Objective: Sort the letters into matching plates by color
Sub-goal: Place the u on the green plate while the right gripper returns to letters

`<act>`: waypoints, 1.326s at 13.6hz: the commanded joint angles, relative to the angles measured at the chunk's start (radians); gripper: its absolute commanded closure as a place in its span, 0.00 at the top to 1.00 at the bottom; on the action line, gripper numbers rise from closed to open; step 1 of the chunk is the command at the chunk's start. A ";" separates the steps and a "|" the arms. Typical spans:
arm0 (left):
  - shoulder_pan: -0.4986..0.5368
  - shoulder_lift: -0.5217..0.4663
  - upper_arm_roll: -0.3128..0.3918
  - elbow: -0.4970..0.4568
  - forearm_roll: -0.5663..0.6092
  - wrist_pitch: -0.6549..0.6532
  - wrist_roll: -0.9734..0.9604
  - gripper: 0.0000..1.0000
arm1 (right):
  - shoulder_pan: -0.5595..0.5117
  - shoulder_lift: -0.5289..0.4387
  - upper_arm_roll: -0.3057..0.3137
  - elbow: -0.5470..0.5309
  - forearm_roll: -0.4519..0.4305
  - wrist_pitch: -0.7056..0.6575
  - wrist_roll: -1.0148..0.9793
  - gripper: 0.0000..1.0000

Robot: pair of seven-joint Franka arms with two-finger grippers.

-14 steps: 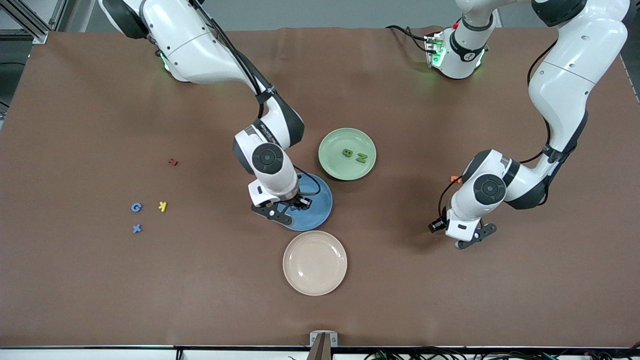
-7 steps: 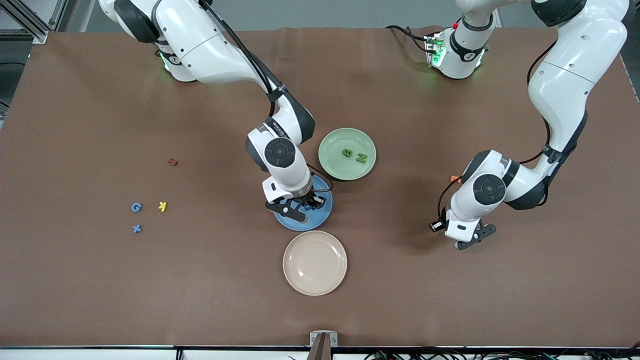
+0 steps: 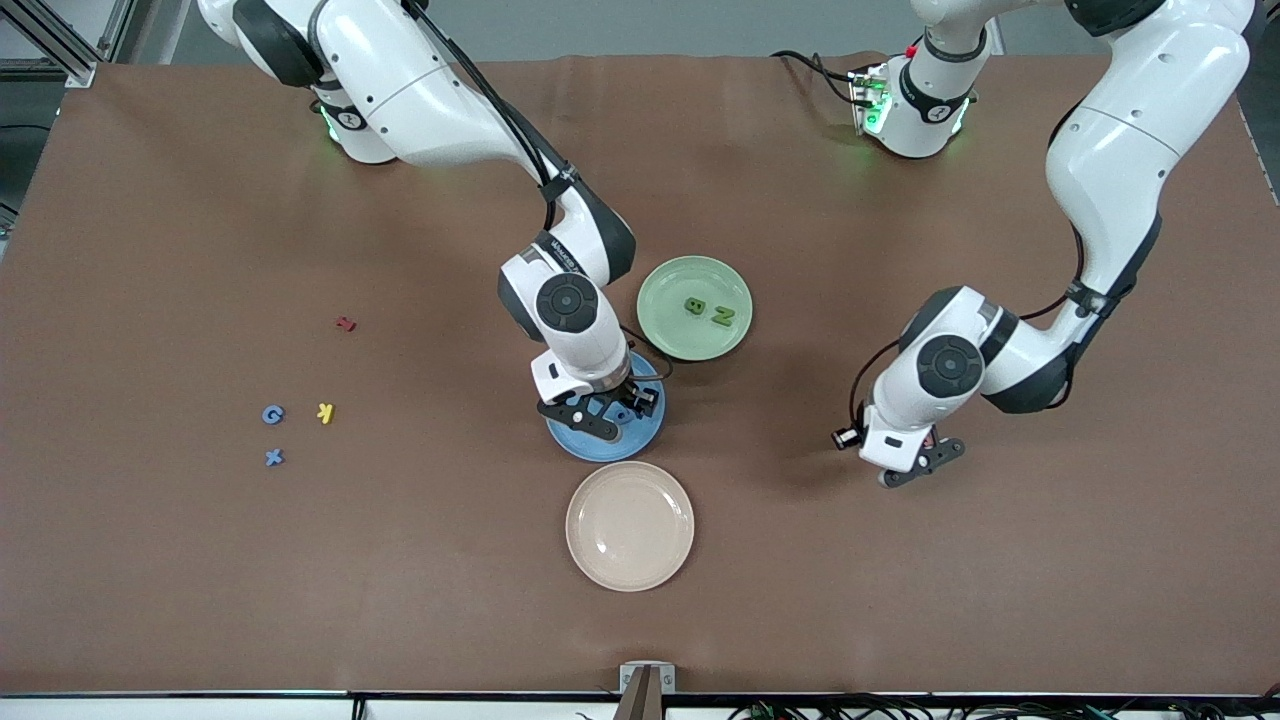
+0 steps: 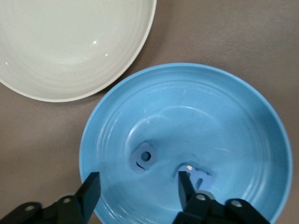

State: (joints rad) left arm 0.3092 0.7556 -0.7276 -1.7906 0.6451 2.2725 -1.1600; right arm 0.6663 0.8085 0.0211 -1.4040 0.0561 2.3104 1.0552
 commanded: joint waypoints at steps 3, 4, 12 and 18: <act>0.005 -0.044 -0.125 -0.101 0.002 -0.025 -0.217 0.02 | -0.098 -0.188 -0.006 -0.006 0.004 -0.337 -0.151 1.00; 0.005 -0.044 -0.156 -0.116 0.002 -0.028 -0.275 0.02 | -0.140 -0.227 -0.006 -0.009 0.004 -0.417 -0.231 1.00; -0.194 -0.016 -0.213 -0.141 0.013 0.041 -0.633 0.05 | -0.609 -0.443 -0.009 -0.269 -0.005 -0.474 -0.997 1.00; -0.269 0.016 -0.184 -0.138 0.016 0.071 -0.722 0.68 | -0.876 -0.443 -0.010 -0.531 -0.054 -0.135 -1.389 1.00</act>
State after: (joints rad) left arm 0.0360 0.7627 -0.9313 -1.9249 0.6451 2.3232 -1.8644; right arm -0.1627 0.4010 -0.0131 -1.8059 0.0365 2.0426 -0.2798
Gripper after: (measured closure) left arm 0.612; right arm 0.000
